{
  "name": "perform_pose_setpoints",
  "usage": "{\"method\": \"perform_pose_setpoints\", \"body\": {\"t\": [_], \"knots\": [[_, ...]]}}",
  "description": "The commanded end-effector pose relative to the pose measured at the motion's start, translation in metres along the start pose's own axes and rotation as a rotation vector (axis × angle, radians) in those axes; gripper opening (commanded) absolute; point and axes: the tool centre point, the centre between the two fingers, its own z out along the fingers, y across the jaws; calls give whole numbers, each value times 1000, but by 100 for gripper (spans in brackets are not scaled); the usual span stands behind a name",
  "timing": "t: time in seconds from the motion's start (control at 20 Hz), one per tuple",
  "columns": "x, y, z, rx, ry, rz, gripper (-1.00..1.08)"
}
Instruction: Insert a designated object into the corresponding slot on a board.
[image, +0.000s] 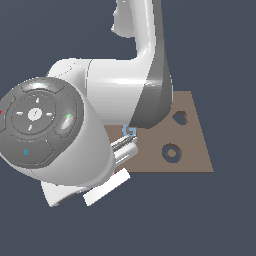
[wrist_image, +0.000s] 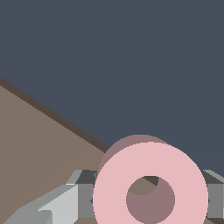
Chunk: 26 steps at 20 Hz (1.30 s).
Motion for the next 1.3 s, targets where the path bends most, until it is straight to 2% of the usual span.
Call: {"method": "perform_pose_setpoints", "body": {"t": [0.0, 0.65, 1.25], "knots": [[12, -9, -1, -1, 0, -82, -100], [55, -68, -3, -1, 0, -465, -100], [72, -139, -5, -1, 0, -844, -100]]}}
